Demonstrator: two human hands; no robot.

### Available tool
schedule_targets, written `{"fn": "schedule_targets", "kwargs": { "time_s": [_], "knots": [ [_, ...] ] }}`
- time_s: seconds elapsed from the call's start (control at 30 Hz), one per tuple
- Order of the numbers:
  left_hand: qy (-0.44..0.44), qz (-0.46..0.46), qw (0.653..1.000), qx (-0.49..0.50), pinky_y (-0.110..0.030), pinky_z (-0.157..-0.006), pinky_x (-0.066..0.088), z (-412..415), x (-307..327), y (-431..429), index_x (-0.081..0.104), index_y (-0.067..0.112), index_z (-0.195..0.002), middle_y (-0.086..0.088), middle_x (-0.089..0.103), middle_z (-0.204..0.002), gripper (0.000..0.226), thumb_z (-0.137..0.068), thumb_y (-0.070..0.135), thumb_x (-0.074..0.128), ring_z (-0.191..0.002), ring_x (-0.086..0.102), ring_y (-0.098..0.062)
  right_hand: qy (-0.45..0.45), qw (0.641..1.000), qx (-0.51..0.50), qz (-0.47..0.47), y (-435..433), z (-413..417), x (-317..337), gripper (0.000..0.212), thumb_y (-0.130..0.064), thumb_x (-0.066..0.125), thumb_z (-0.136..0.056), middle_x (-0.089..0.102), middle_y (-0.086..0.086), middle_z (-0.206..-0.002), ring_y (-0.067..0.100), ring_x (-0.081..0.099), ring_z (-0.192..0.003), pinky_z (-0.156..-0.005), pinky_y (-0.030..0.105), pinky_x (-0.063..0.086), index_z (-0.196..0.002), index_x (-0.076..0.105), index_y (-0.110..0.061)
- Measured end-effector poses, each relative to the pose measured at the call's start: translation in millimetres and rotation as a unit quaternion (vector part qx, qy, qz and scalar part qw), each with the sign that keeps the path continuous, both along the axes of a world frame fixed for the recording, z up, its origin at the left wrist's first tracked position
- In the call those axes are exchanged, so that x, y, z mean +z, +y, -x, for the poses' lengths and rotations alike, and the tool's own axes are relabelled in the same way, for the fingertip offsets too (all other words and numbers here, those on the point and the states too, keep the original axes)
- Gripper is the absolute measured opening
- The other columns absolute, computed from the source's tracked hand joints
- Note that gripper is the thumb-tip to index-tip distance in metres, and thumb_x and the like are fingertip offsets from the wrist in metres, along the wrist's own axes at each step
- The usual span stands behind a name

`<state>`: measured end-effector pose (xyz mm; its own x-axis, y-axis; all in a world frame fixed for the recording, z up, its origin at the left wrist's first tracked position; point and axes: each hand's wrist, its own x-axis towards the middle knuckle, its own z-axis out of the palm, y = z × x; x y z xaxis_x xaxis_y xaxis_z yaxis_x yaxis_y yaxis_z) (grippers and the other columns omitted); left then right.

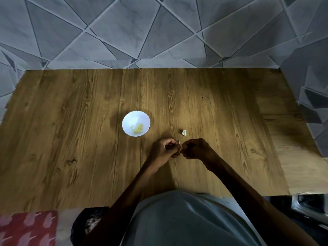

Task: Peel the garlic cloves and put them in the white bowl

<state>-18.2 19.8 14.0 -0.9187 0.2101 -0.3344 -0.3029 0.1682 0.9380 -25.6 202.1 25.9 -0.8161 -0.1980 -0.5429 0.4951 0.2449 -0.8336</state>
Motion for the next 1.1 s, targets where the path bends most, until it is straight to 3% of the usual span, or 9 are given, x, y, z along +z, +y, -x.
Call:
{"fn": "schedule_targets", "kwargs": {
  "time_s": [0.2,0.3,0.37,0.43,0.53,0.67,0.83,1.0,1.1],
  "knots": [
    [-0.001,-0.013,1.000,0.003,-0.024,-0.069,0.057,-2.0,-7.6,-3.0,0.070,0.008,-0.095,0.004,0.074,-0.082,0.006,-0.091,0.008,0.066,-0.077,0.072,-0.014,-0.038,0.996,-0.008,0.075,5.2,-1.4,-3.5,0.018,-0.003,0.051,-0.098,0.069,0.012,-0.086,0.018,0.067,-0.077,-0.070,0.025,0.055,-0.097,0.069,-0.001],
    [0.000,-0.002,1.000,0.021,-0.033,-0.074,0.059,-2.1,-12.3,-6.0,0.072,0.013,-0.094,0.002,0.074,-0.086,0.006,-0.091,0.013,0.067,-0.082,0.072,-0.018,-0.012,1.000,-0.013,-0.010,3.2,-1.0,-6.2,0.022,0.001,0.048,-0.098,0.070,0.015,-0.086,0.019,0.067,-0.076,-0.069,0.028,0.056,-0.093,0.069,-0.001],
    [0.000,0.005,1.000,0.029,-0.037,-0.078,0.059,-2.0,-13.7,-7.6,0.073,0.018,-0.091,0.002,0.074,-0.086,0.005,-0.089,0.016,0.069,-0.082,0.072,-0.018,0.052,0.992,0.016,-0.111,1.8,-1.3,-9.4,0.023,0.003,0.050,-0.097,0.070,0.007,-0.081,0.010,0.067,-0.070,-0.065,0.024,0.056,-0.091,0.070,-0.006],
    [-0.002,0.013,0.999,0.030,-0.035,-0.077,0.059,-1.7,-15.3,-8.2,0.073,0.019,-0.090,0.001,0.074,-0.085,0.004,-0.088,0.016,0.070,-0.080,0.071,-0.017,0.135,0.972,0.063,-0.180,1.2,-2.3,-12.3,0.021,0.001,0.057,-0.095,0.067,-0.005,-0.072,0.003,0.064,-0.060,-0.058,0.020,0.056,-0.087,0.069,-0.015],
    [0.005,0.028,0.999,0.029,-0.028,-0.070,0.058,-1.5,-16.2,-7.6,0.073,0.018,-0.087,-0.001,0.074,-0.080,0.006,-0.087,0.013,0.071,-0.073,0.071,-0.017,0.184,0.958,0.084,-0.205,0.5,-1.7,-12.2,0.007,-0.008,0.065,-0.092,0.067,-0.005,-0.071,0.002,0.065,-0.058,-0.054,0.017,0.053,-0.090,0.071,-0.012],
    [-0.011,0.009,0.999,0.034,-0.020,-0.065,0.056,-0.5,-14.8,-5.6,0.071,0.003,-0.091,-0.005,0.072,-0.077,0.005,-0.087,0.002,0.069,-0.069,0.069,-0.010,0.154,0.975,0.064,-0.147,-4.6,1.8,-6.0,0.009,-0.008,0.064,-0.093,0.073,0.004,-0.079,0.014,0.071,-0.070,-0.064,0.025,0.060,-0.095,0.073,-0.007],
    [-0.038,-0.020,0.999,0.020,-0.016,-0.063,0.054,0.9,-12.2,-3.4,0.066,-0.008,-0.102,-0.007,0.069,-0.081,0.013,-0.089,-0.005,0.062,-0.068,0.069,-0.004,0.149,0.977,0.067,-0.135,-5.6,4.6,-3.5,0.009,-0.004,0.065,-0.091,0.073,0.008,-0.083,0.013,0.072,-0.072,-0.064,0.023,0.059,-0.096,0.073,-0.003],
    [-0.091,-0.086,0.992,0.020,-0.023,-0.071,0.057,4.3,-13.3,-5.2,0.067,-0.001,-0.101,-0.010,0.071,-0.088,0.012,-0.091,0.001,0.062,-0.080,0.071,-0.017,0.146,0.970,0.100,-0.165,-6.7,6.2,-2.6,0.007,-0.002,0.062,-0.092,0.068,-0.002,-0.078,0.001,0.068,-0.066,-0.061,0.017,0.056,-0.094,0.068,-0.005],
    [-0.111,-0.108,0.988,0.028,-0.022,-0.072,0.056,4.3,-11.3,-2.1,0.065,-0.005,-0.104,-0.009,0.070,-0.088,0.014,-0.091,-0.001,0.060,-0.079,0.070,-0.016,0.150,0.961,0.120,-0.199,-10.2,5.8,-1.8,0.013,0.003,0.058,-0.092,0.062,-0.007,-0.074,0.003,0.063,-0.062,-0.058,0.015,0.052,-0.091,0.064,-0.009]
  ]
}}
